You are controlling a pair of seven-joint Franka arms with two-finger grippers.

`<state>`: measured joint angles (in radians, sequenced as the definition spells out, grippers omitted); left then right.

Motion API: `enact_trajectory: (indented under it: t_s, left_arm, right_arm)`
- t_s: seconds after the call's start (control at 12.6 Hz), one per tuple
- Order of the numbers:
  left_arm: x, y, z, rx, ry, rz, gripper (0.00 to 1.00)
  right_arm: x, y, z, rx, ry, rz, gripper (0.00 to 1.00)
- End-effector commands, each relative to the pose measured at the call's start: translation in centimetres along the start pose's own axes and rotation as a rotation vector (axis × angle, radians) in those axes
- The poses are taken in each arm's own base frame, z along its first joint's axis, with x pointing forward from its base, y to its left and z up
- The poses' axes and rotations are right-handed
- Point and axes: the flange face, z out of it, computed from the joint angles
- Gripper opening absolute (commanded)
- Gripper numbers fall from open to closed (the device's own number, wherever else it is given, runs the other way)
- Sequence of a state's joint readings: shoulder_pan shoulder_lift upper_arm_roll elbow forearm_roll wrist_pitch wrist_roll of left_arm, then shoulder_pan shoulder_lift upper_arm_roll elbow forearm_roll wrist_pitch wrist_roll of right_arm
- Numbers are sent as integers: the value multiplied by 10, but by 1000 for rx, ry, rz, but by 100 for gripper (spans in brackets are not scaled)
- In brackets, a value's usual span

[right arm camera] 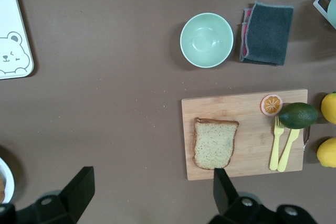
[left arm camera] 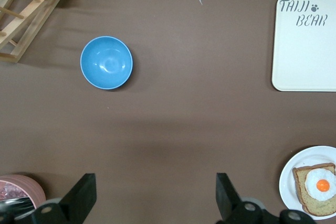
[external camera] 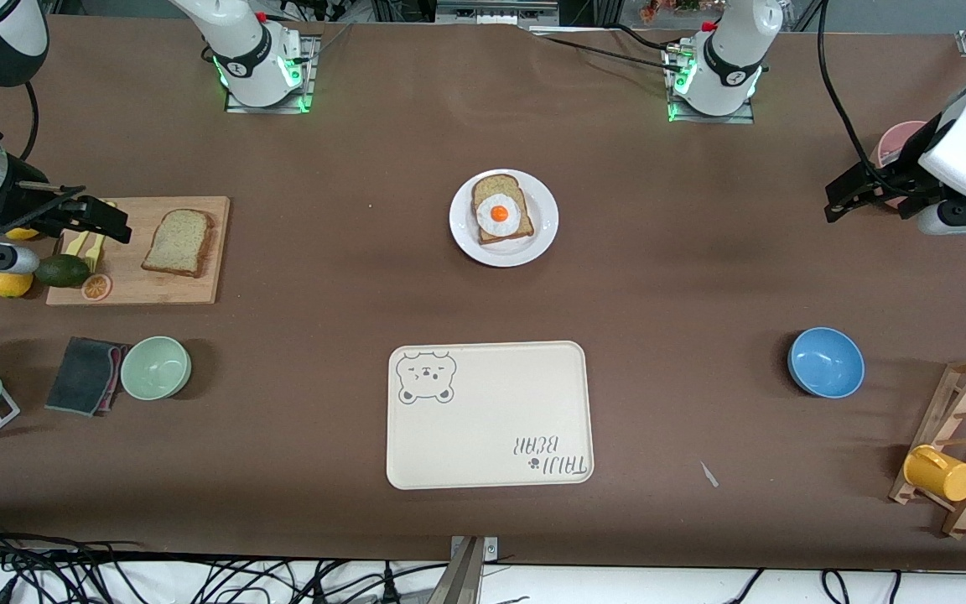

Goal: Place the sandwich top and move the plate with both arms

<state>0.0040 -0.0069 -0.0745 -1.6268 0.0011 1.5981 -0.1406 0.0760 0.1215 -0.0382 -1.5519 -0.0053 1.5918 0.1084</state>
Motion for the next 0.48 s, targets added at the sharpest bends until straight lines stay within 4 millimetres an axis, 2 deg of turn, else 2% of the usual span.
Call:
enact_trajectory:
  t_s: [0.0, 0.08, 0.4]
  left_arm:
    - [2, -3, -5, 5, -7, 12, 100]
    - [5, -4, 0, 7, -16, 10, 100]
    - [5, -5, 0, 7, -16, 7, 100]
  right_arm:
    - [4, -1, -5, -10, 18, -8, 100]
    - [4, 1, -4, -9, 17, -5, 100]
    - [3, -1, -3, -14, 11, -2, 100]
